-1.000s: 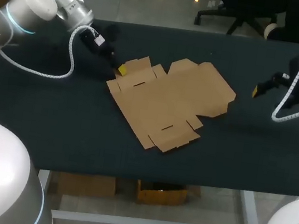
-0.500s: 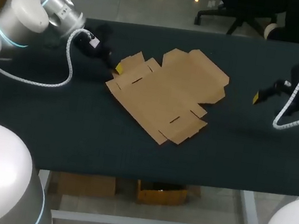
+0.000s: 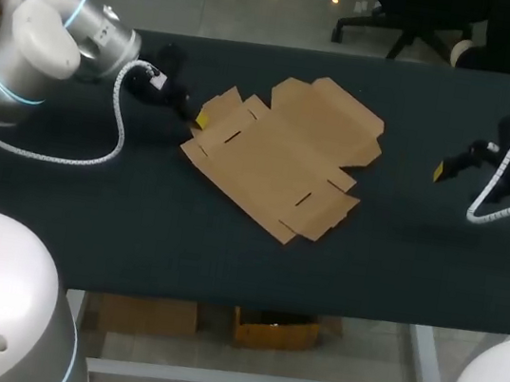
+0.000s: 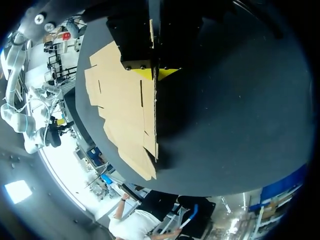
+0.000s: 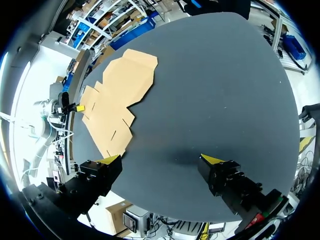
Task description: Assemble the packaging by folding the flat box into shape, placing the metal phone stand inside, and closing the box properly
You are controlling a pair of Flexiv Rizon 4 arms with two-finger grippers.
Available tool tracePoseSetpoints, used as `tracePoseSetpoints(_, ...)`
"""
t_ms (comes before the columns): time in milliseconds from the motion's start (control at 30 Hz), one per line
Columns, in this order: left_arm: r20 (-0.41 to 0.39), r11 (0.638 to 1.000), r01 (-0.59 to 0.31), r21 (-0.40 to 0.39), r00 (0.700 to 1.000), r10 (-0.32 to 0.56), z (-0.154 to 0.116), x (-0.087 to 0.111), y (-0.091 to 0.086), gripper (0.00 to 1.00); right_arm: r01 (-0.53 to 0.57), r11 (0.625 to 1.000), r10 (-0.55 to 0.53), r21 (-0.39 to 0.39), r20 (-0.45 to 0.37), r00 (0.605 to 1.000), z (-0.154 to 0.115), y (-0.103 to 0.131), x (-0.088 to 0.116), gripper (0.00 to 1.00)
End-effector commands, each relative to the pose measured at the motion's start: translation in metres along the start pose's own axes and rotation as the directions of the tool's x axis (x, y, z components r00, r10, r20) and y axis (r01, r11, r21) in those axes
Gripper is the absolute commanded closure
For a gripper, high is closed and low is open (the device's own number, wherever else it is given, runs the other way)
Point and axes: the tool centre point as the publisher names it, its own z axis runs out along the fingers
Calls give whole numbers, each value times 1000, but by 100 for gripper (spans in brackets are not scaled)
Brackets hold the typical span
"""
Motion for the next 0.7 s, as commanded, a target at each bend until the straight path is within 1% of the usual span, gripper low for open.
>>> tracePoseSetpoints(33, 18, 1000, 1, 14, 1000, -1, -1, 4, 3, 100, 0, 1000, 0, 5, -2, 1000, -3, 0, 1, 0)
tracePoseSetpoints(500, 18, 1000, 1, 14, 1000, -1, -1, 4, 3, 100, -3, 1000, 3, 7, 1, 1000, -1, 0, 2, 0)
tracePoseSetpoints(533, 1, 1000, 0, 5, 1000, 0, 0, 2, 7, 100, -5, 1000, 5, 10, 1, 1000, 1, -1, 3, 0)
tracePoseSetpoints(567, 7, 999, 20, 29, 1000, -20, 1, 0, 11, 100, -4, 1000, 4, 13, -8, 1000, 2, -2, 3, 0)
tracePoseSetpoints(633, -17, 997, 46, 56, 999, -45, 1, -2, 19, 100, -24, 1000, 24, 14, -7, 1000, 4, -5, 0, 0)
tracePoseSetpoints(700, -40, 996, 62, 63, 997, -60, 2, -3, 27, 100, -27, 999, 27, 18, -15, 1000, 5, -8, -2, 0)
